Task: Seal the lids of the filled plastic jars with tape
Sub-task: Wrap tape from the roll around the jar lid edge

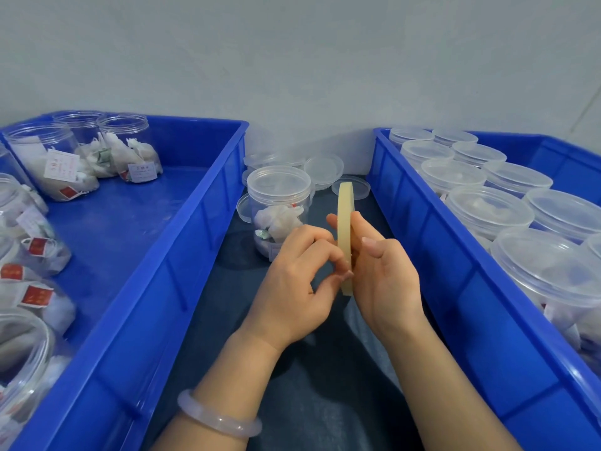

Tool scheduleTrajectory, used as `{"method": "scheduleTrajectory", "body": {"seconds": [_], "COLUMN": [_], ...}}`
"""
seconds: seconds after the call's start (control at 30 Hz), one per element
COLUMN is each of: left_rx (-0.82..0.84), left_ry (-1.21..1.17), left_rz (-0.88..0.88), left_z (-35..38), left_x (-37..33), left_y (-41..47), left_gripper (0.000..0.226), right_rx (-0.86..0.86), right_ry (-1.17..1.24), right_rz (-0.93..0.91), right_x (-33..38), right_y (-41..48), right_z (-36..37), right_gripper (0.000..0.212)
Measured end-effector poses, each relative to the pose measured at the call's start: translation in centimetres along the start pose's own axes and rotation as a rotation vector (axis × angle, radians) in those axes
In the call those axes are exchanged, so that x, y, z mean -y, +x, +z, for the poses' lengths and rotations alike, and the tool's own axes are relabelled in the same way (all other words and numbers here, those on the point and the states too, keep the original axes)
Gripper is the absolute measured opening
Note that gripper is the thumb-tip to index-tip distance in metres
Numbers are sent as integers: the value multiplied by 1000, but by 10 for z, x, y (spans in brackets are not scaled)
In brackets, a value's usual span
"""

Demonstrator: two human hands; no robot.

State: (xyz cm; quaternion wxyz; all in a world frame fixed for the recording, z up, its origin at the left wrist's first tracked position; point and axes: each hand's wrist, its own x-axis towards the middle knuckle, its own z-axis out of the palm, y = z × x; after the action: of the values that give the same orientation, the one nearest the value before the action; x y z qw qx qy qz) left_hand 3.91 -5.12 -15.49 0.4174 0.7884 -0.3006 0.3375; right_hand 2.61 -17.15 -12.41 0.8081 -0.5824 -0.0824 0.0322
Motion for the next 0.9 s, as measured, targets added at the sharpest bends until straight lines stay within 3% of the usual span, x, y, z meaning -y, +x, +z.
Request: {"method": "scheduleTrajectory", "body": {"seconds": [0.17,0.3,0.33,0.4,0.47,0.53,0.9], "left_rx": [-83,-154,-156,-158,-173,-190,-149], "left_ry": [45,52,50,64,85,82,43], "left_rz": [120,120,112,100,81,47,-61], "left_z": [-1,-1,-1,-4,-6,-8,-16], "left_x": [3,5,6,7,10,13,21], "left_y": [-2,-1,-1,0,0,0,0], "left_gripper": [15,9,9,12,14,13,10], "right_rx": [-26,45,64,128,178,164,117], "right_ry": [137,66,28,-170,-492,-652,-931], "right_rz": [41,-20,-34,-19,-33,-83,-136], "right_x": [2,4,3,-4,-10,-14,-16], "right_y": [4,7,8,10,10,10,10], "right_z": [-2,-6,-8,-18,-21,-22,-26], "right_gripper": [48,28,31,73,93,91,78]}}
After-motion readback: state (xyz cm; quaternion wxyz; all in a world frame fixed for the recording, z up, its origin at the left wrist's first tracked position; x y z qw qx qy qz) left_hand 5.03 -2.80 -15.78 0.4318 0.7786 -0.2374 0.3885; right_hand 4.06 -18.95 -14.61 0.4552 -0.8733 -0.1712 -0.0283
